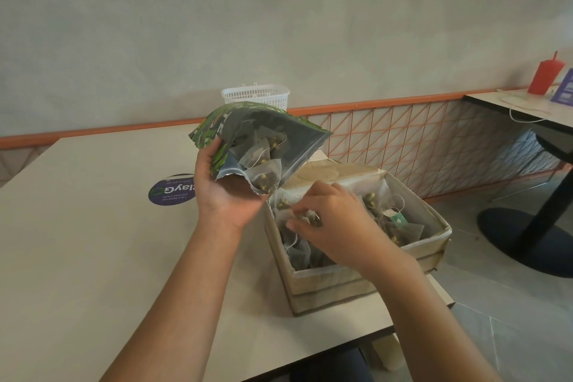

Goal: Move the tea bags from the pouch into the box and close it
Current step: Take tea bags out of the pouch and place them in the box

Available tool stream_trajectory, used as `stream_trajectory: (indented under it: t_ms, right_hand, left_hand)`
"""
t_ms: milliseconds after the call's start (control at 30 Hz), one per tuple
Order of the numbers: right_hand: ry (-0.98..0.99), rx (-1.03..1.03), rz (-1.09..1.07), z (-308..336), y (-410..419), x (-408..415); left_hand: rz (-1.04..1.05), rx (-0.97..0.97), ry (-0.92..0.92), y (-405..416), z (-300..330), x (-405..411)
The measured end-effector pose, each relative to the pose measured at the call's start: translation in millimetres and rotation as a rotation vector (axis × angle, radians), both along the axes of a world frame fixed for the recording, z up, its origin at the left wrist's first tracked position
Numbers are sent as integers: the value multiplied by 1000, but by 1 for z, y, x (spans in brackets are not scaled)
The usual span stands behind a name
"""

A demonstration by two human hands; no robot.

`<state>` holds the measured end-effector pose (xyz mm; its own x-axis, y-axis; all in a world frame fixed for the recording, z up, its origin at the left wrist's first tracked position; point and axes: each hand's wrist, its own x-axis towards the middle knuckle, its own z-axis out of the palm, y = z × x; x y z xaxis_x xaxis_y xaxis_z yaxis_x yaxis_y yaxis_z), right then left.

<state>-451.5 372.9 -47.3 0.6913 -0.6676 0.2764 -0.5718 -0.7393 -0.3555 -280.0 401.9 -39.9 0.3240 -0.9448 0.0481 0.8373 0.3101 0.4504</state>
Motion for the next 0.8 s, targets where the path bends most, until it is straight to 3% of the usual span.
stream_trajectory:
  t_ms: [100, 300, 567, 700, 800]
  right_hand:
    - [198, 59, 23, -1, 1, 1]
    - [-447, -60, -73, 18, 3, 9]
    - [-338, -112, -56, 2, -2, 17]
    - [-491, 5, -21, 4, -3, 13]
    - [-725, 207, -30, 15, -1, 9]
  left_hand:
    - [-1, -8, -7, 0, 0, 1]
    - [-28, -25, -20, -2, -4, 3]
    - [-1, -26, -10, -1, -3, -5]
    - [-21, -40, -27, 0, -4, -6]
    - [-33, -42, -25, -1, -3, -4]
